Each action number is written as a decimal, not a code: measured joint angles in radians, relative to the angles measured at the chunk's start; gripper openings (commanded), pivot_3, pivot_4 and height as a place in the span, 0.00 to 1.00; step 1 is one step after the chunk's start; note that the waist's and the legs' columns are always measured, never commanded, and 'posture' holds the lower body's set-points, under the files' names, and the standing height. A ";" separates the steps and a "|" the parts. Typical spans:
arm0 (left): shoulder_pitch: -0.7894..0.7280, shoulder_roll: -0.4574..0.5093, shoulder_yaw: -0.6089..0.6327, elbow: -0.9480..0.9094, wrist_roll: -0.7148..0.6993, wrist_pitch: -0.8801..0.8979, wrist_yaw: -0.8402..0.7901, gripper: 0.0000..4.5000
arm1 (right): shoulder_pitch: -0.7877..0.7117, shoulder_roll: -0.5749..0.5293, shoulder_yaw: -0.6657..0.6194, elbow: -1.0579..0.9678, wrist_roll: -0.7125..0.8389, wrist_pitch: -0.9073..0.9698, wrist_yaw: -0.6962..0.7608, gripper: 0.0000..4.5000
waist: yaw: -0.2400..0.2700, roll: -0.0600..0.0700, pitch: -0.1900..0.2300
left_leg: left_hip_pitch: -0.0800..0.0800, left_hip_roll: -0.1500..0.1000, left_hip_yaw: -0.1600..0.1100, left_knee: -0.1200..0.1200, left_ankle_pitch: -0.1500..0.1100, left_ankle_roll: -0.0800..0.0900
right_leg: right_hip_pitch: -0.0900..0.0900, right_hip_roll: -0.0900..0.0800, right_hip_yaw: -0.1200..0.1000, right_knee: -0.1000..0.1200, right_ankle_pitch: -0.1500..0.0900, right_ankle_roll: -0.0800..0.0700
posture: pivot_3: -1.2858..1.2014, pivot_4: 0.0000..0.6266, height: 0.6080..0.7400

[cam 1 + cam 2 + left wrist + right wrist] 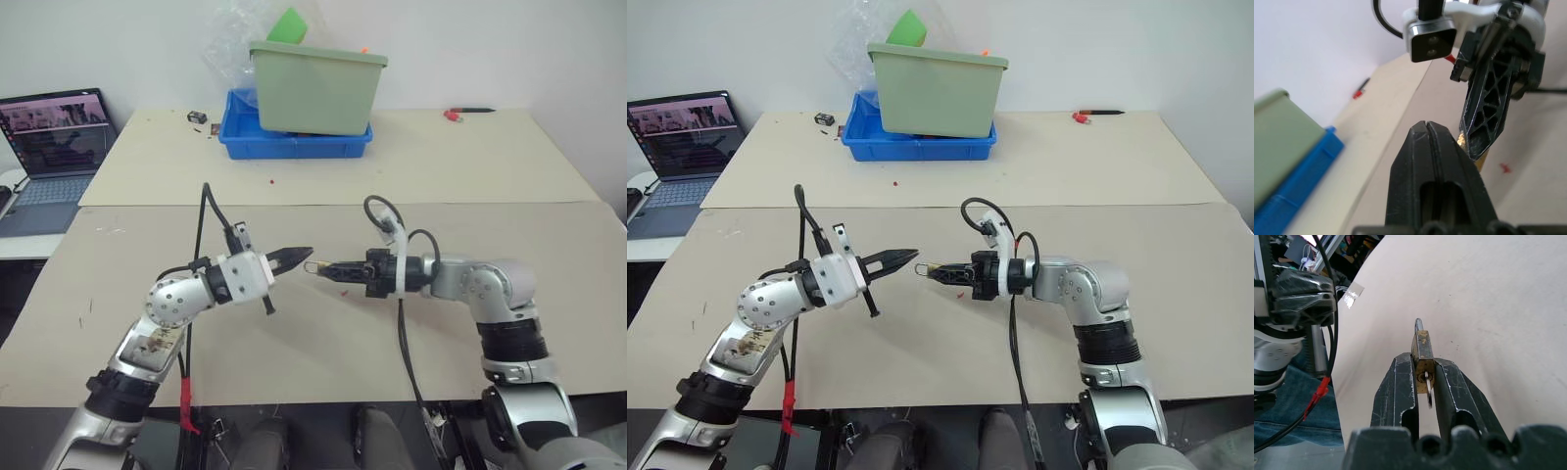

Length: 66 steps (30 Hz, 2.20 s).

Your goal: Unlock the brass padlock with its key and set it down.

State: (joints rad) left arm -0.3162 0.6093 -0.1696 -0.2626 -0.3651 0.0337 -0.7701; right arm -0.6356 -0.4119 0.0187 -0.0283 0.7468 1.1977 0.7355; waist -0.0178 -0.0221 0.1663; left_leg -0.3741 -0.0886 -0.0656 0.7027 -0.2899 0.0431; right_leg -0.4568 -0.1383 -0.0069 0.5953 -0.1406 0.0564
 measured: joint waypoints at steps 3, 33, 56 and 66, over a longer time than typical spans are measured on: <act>-0.010 0.004 0.014 -0.034 -0.100 0.183 -0.006 0.00 | 0.015 -0.005 0.014 -0.002 -0.011 -0.017 0.011 0.02 | 0.000 0.000 0.000 | 0.000 0.000 0.000 0.000 0.000 0.000 | 0.000 0.001 0.000 0.000 0.000 0.000 | 0.52 0.24 1.00; -0.006 0.013 0.036 -0.062 -0.146 0.428 -0.108 0.00 | 0.060 -0.089 0.055 -0.200 0.003 -0.076 0.108 0.02 | 0.004 0.000 0.000 | 0.000 0.001 0.001 0.000 0.001 -0.002 | 0.000 0.001 0.002 -0.001 0.000 0.000 | 0.52 0.24 1.00; 0.004 -0.001 0.036 -0.082 -0.144 0.429 -0.107 0.00 | 0.032 -0.077 0.001 -0.215 0.122 -0.007 0.071 0.02 | 0.005 0.000 0.000 | 0.000 0.001 0.001 0.000 0.000 -0.001 | 0.000 0.001 0.002 -0.001 0.000 0.000 | 0.52 0.24 1.00; 0.009 -0.003 0.036 -0.091 -0.143 0.428 -0.105 0.00 | 0.066 -0.102 0.002 -0.260 0.178 0.019 0.070 0.02 | 0.005 0.000 0.000 | 0.001 0.001 0.001 0.000 0.000 -0.001 | 0.000 0.001 0.002 -0.001 0.000 0.000 | 0.52 0.24 1.00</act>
State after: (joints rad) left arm -0.3070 0.6066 -0.1334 -0.3538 -0.5082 0.4615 -0.8750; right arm -0.5700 -0.5139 0.0208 -0.2883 0.9246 1.2172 0.8058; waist -0.0128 -0.0223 0.1664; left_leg -0.3736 -0.0878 -0.0648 0.7026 -0.2896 0.0424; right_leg -0.4564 -0.1370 -0.0049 0.5945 -0.1406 0.0561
